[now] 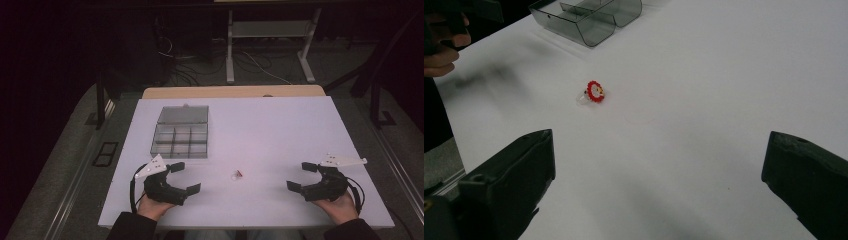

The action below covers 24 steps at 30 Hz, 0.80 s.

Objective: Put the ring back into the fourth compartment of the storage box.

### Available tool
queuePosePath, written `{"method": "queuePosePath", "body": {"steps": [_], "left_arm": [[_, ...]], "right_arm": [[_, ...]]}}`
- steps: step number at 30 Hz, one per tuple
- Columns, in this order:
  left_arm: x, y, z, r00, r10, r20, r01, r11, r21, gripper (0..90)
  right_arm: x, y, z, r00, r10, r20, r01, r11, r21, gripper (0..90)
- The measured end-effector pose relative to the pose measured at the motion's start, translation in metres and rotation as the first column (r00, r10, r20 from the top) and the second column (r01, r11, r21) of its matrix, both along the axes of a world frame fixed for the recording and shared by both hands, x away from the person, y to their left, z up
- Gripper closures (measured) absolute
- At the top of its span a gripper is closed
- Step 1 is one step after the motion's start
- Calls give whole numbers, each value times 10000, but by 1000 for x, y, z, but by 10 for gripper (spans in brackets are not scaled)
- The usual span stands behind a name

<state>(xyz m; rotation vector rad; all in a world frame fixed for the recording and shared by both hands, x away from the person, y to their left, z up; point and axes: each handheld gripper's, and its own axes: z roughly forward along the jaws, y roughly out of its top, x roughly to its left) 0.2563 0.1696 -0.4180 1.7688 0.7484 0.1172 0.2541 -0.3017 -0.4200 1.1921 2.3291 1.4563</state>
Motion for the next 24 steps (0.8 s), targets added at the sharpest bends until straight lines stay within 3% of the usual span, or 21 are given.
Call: {"method": "queuePosePath", "body": {"steps": [24], "left_arm": [[1,-3,5,10000,-69,-9,69,9993,357,0]], "right_arm": [[-1,0,0,9996,216,-196,-216,9998,34,2]]}}
